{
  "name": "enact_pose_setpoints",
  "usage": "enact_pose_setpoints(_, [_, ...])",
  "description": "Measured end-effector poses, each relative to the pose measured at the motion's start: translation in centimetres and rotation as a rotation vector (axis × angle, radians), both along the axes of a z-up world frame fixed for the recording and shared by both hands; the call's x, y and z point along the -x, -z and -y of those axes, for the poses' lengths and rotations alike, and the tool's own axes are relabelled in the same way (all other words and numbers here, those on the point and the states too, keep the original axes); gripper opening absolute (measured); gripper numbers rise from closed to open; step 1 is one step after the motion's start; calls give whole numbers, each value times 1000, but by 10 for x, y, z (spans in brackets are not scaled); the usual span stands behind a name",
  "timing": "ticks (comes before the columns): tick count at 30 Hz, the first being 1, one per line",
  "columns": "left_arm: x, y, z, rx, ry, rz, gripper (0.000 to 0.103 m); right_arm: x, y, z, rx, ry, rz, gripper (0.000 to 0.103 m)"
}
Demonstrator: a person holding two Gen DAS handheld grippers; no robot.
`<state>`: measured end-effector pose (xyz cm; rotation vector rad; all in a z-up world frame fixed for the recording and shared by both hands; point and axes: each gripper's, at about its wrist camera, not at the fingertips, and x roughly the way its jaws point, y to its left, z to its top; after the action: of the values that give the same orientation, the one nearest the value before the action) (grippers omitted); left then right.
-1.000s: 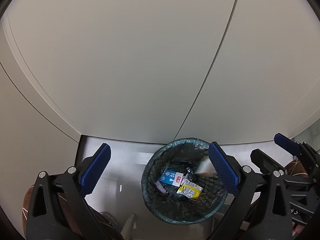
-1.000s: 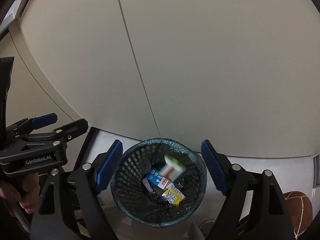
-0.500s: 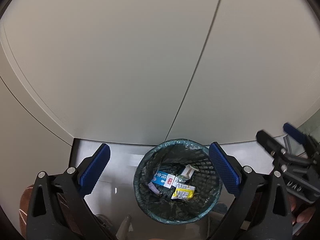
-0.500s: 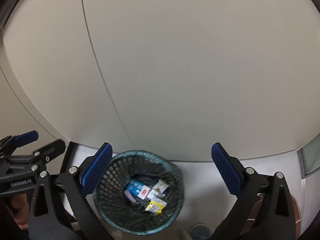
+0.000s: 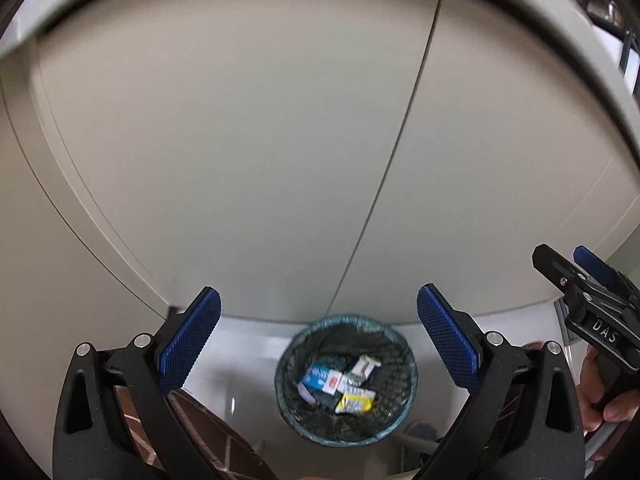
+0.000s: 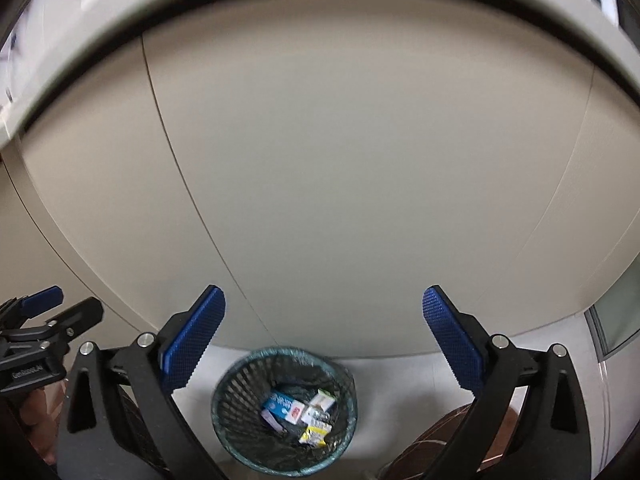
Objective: Collect trash
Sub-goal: 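Raise both tools back up toward the counter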
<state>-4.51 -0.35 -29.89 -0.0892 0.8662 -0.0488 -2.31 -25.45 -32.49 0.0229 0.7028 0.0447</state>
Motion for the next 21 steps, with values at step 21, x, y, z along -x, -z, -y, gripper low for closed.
enact_pose_setpoints(21, [20, -229, 22, -14, -18, 245, 97, 32, -228, 12, -15, -31, 288, 95])
